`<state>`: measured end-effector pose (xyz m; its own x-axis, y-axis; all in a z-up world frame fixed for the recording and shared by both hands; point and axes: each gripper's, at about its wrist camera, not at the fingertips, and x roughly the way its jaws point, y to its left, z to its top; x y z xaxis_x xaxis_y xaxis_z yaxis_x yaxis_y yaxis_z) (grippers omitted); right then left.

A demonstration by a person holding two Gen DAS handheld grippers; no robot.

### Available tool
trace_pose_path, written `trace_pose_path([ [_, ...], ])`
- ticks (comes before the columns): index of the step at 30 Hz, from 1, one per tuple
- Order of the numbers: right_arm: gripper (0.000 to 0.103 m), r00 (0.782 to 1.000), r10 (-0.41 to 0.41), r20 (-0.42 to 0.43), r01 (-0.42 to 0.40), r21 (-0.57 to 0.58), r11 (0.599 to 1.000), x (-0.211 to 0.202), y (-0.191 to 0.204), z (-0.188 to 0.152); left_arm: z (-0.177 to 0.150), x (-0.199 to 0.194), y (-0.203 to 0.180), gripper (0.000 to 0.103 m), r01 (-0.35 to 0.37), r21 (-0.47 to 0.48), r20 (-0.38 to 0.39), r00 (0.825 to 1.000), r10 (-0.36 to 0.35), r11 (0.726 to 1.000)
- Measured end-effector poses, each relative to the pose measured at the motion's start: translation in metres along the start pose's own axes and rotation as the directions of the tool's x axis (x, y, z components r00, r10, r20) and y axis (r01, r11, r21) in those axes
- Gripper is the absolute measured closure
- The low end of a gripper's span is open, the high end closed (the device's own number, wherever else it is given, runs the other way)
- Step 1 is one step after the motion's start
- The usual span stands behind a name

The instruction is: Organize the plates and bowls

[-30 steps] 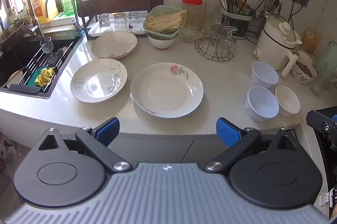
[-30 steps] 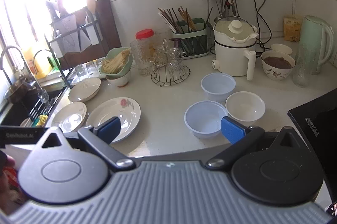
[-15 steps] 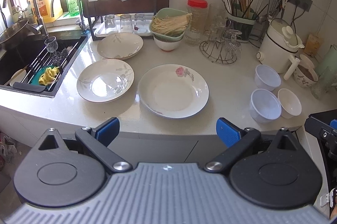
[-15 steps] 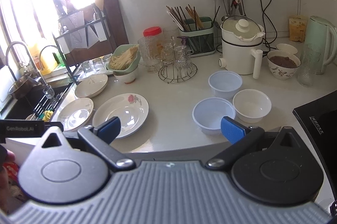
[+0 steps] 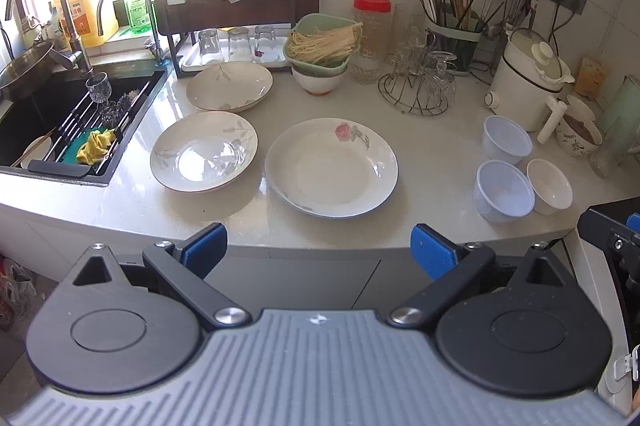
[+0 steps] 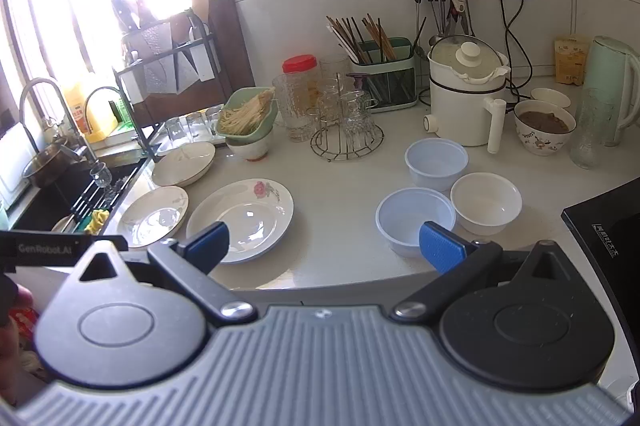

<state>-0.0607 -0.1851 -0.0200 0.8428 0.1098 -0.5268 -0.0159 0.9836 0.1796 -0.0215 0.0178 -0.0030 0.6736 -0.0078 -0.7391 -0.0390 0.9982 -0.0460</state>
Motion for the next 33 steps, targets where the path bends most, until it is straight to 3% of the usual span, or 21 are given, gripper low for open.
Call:
trace_pose_path([
  [17, 0.0, 1.0, 0.017, -0.007, -0.017, -0.031, 0.999, 0.005, 0.013, -0.01, -0.016, 0.016, 0.021, 0.003, -0.039, -0.086, -0.024, 0.999, 0.037, 0.995],
  [24, 0.0, 1.0, 0.017, -0.01, -0.018, -0.068, 0.998, 0.01, 0.032, -0.009, 0.003, 0.027, 0.036, 0.003, -0.033, -0.065, -0.013, 0.999, 0.032, 0.997],
  [33, 0.0, 0.999, 0.042, -0.003, -0.042, -0.025, 0.999, 0.034, 0.059, 0.005, 0.023, 0.042, 0.069, 0.003, -0.05, -0.071, -0.024, 0.999, 0.048, 0.996],
])
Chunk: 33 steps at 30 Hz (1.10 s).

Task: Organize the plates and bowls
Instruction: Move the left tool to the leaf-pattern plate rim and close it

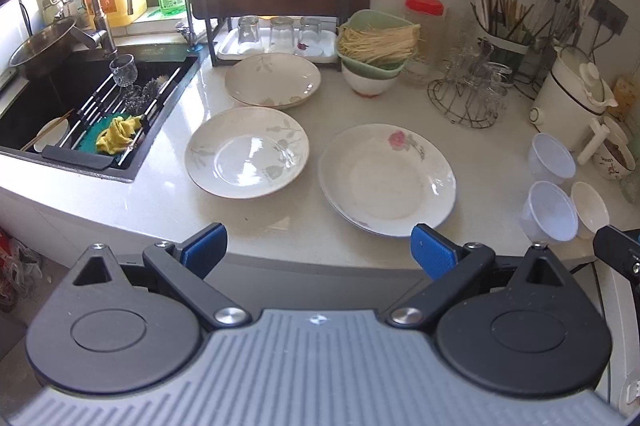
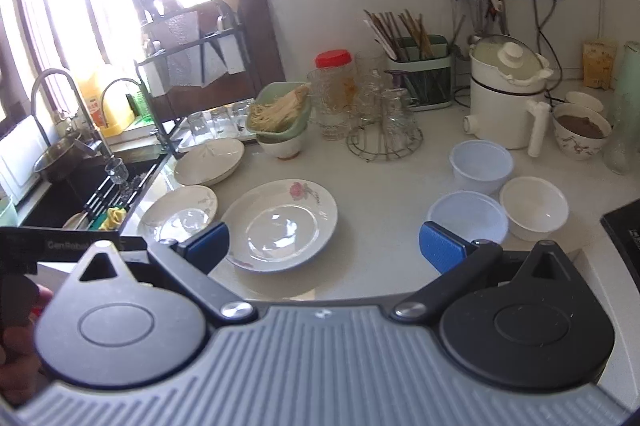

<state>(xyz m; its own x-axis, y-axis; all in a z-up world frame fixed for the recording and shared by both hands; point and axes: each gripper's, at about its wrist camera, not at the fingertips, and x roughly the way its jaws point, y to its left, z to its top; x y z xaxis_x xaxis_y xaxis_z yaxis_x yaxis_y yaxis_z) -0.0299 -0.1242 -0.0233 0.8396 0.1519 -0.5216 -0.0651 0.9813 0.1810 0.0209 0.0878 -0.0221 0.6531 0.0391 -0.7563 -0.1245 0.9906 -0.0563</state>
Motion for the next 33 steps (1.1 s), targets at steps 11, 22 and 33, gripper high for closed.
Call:
trace_pose_path([
  [11, 0.0, 0.999, 0.011, -0.044, -0.012, -0.026, 1.0, 0.042, 0.05, 0.013, 0.042, 0.039, 0.052, 0.003, 0.017, -0.017, -0.033, 0.999, -0.018, 1.0],
  [22, 0.003, 0.991, 0.056, -0.119, -0.055, 0.013, 0.998, 0.097, 0.095, 0.02, 0.082, 0.098, 0.123, 0.003, 0.084, -0.017, -0.061, 0.995, -0.085, 0.996],
  [33, 0.003, 0.994, 0.053, -0.094, -0.054, -0.015, 0.998, 0.153, 0.161, 0.024, 0.1, 0.152, 0.205, 0.003, 0.112, -0.004, -0.112, 0.987, -0.112, 0.994],
])
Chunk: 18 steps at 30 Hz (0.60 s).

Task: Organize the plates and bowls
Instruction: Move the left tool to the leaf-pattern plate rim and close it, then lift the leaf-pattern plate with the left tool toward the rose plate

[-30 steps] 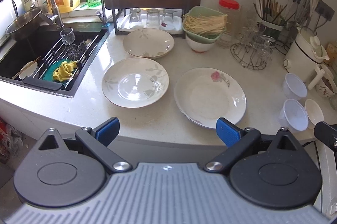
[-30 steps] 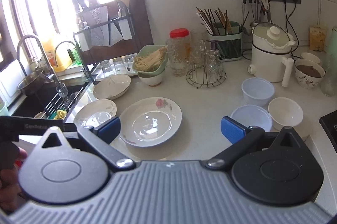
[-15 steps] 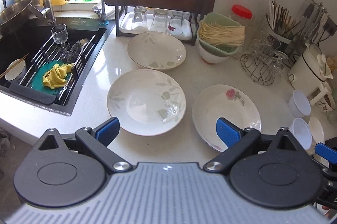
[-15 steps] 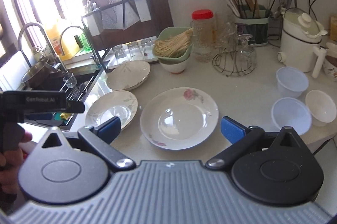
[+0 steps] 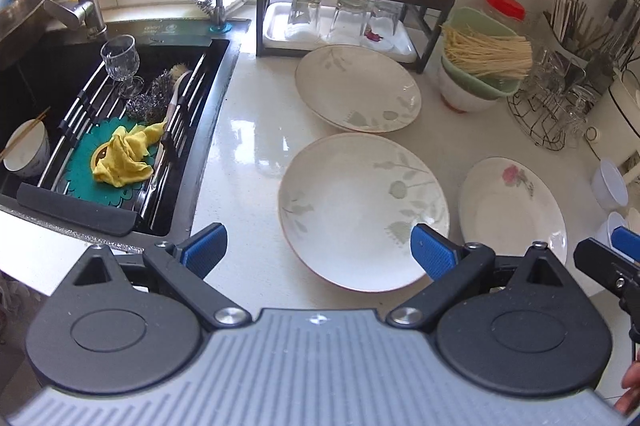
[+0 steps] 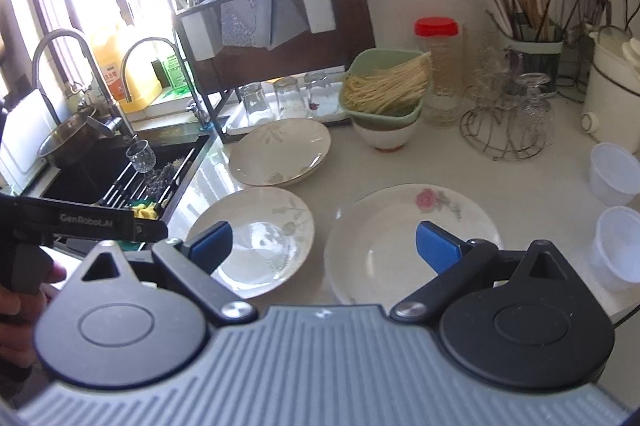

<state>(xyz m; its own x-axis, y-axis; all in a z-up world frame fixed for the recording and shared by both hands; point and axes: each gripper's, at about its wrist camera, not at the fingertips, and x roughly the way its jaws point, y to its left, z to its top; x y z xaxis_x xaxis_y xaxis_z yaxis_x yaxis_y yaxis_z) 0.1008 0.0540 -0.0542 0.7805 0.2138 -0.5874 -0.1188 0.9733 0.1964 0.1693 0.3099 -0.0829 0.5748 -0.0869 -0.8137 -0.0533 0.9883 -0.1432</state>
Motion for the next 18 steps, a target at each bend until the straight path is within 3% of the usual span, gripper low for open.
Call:
trace_pose_path([
  [3, 0.006, 1.0, 0.013, -0.022, -0.013, 0.008, 1.0, 0.02, 0.016, -0.001, 0.003, 0.016, 0.018, 0.003, -0.056, 0.024, -0.009, 0.998, 0.056, 0.998],
  [5, 0.018, 0.998, 0.03, -0.05, -0.029, 0.022, 0.999, 0.033, 0.024, -0.003, 0.005, 0.027, 0.029, 0.003, -0.049, 0.033, -0.016, 0.999, 0.049, 0.998],
  [11, 0.047, 0.994, 0.017, -0.107, -0.007, 0.094, 0.996, 0.07, 0.041, -0.016, 0.014, 0.062, 0.049, 0.007, 0.054, 0.054, -0.05, 0.997, -0.051, 0.997],
  [18, 0.066, 0.979, -0.037, -0.203, 0.085, 0.237, 0.968, 0.106, 0.037, -0.028, 0.025, 0.103, 0.056, 0.042, 0.15, 0.049, -0.094, 0.985, -0.145, 0.987],
])
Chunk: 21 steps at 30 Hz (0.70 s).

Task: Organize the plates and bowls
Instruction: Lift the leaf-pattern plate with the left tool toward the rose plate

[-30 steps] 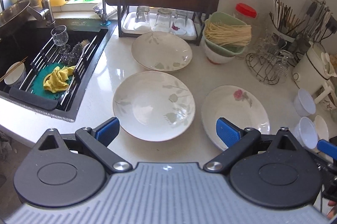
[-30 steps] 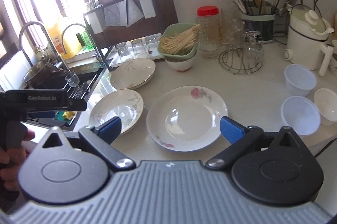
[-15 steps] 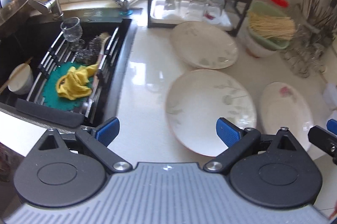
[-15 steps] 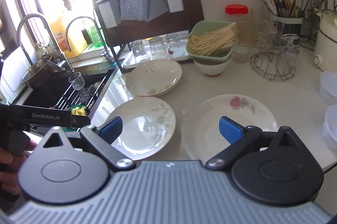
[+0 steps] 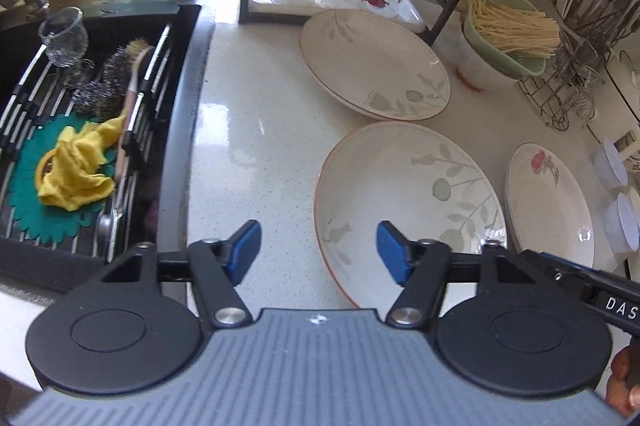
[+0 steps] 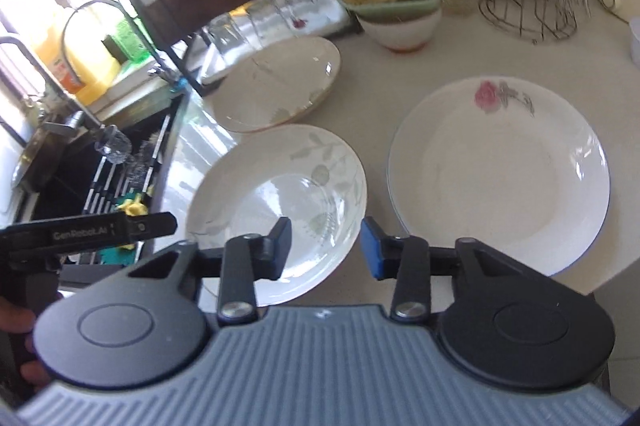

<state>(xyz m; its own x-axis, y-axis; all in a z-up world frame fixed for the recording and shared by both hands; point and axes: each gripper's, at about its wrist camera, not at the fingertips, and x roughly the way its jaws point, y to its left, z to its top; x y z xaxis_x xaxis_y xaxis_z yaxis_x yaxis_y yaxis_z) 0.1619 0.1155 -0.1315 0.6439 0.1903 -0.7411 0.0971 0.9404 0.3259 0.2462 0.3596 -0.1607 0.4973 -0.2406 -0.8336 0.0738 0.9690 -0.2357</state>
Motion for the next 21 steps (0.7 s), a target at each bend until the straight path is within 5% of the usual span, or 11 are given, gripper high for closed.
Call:
trace_pose_path([
  [5, 0.083, 0.998, -0.019, -0.059, 0.022, 0.059, 0.998, 0.025, -0.002, -0.003, 0.009, 0.031, 0.01, 0.059, 0.043, -0.003, -0.031, 0.999, -0.043, 0.999],
  [13, 0.087, 0.998, -0.047, -0.048, 0.053, 0.141, 0.989, 0.042, -0.017, 0.002, 0.024, 0.061, 0.005, 0.077, 0.084, 0.037, -0.025, 0.996, -0.083, 0.996],
  [21, 0.09, 0.999, 0.004, -0.036, 0.001, 0.151, 0.988, 0.056, -0.022, 0.001, 0.035, 0.071, 0.004, 0.081, 0.086, 0.032, -0.048, 0.995, -0.084, 0.996],
])
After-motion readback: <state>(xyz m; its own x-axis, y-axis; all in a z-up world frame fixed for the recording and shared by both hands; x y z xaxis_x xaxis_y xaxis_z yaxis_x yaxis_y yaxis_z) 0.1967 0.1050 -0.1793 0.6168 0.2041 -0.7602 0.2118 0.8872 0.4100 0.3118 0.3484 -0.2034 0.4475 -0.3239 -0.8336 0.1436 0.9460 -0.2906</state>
